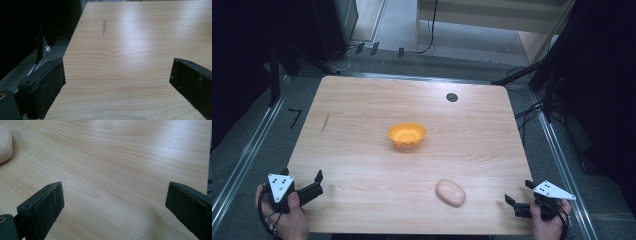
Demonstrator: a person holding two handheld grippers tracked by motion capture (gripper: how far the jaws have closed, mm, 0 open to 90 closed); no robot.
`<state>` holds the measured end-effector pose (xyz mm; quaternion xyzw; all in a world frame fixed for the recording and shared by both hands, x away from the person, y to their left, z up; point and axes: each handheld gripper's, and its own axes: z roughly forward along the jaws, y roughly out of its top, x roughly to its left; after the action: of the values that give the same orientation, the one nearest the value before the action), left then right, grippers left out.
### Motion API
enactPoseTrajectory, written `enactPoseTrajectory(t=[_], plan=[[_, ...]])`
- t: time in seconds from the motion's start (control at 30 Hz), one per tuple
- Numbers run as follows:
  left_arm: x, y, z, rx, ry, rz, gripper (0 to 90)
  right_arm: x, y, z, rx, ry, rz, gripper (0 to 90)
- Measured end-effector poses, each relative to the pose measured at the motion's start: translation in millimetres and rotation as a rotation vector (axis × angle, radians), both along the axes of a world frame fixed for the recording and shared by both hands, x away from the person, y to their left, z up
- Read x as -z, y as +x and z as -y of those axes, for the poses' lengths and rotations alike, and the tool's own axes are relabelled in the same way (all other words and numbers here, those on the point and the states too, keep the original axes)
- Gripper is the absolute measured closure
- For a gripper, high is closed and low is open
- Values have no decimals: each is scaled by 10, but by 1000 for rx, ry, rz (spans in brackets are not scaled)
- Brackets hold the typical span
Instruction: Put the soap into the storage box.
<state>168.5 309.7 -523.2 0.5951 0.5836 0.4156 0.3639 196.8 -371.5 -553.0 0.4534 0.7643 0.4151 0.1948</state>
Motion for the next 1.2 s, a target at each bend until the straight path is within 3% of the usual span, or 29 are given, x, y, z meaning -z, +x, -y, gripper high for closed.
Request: enactPoseTrajectory(t=[0.17, 0.27, 0.57, 0.8, 1.2], plan=[[4, 48, 43, -3, 54, -35, 6, -2, -4, -18, -3, -18, 11, 24], [1, 71, 20, 11, 35, -60, 6, -3, -14, -26, -29, -10, 9, 24], [-2, 85, -20, 19, -2, -73, 6, 4, 3, -105, -100, -15, -50, 23], [-2, 89, -28, 25, -7, -77, 7, -111, 16, -284, -183, -104, -95, 24], [-3, 95, -25, 33, -5, -84, 7, -195, 83, -528, -257, -181, -120, 23]])
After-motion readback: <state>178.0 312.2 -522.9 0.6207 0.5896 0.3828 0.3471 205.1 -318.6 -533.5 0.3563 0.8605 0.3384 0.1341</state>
